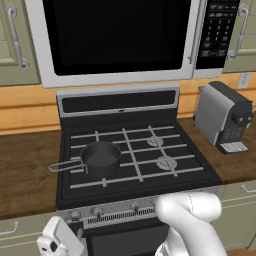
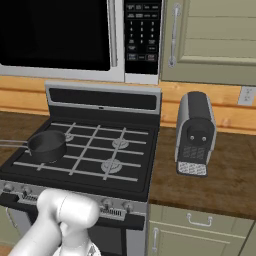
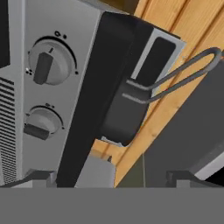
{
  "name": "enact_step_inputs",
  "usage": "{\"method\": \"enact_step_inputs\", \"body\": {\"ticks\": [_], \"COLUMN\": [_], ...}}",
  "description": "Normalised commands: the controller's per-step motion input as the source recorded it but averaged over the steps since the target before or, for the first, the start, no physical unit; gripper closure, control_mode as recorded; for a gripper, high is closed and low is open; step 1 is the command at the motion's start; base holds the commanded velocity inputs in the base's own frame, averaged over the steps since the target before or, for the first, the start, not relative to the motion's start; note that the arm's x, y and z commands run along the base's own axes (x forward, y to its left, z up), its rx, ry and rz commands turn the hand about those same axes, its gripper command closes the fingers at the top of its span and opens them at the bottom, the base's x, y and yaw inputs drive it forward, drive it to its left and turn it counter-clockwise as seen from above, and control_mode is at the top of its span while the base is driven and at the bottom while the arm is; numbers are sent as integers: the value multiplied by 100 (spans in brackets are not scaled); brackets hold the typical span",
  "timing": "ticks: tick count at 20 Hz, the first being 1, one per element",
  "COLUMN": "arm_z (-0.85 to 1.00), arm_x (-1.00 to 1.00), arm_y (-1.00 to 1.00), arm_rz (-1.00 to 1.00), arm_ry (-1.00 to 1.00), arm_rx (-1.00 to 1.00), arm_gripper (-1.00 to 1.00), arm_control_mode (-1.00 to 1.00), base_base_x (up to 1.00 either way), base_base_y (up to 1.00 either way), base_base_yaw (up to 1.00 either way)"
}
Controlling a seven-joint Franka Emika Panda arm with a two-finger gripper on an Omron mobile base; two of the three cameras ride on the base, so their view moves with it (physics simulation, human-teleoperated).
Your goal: Turn off the front left burner of the stove.
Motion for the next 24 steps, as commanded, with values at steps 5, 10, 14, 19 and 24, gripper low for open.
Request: {"method": "enact_step_inputs", "body": {"ticks": [5,10,14,19,24], "arm_z": [-35,-42,-25,-18,-19], "arm_x": [38,19,18,24,4], "arm_y": [0,9,28,46,20], "arm_rz": [0,0,0,0,0], "arm_ry": [-1,-3,-4,-4,-5], "arm_rx": [0,0,8,18,37], "arm_gripper": [-100,-100,-100,-100,-100], "arm_control_mode": [-100,-100,-100,-100,-100], "base_base_x": [0,0,0,0,0], "base_base_y": [0,0,0,0,0], "base_base_yaw": [0,0,0,0,0]}}
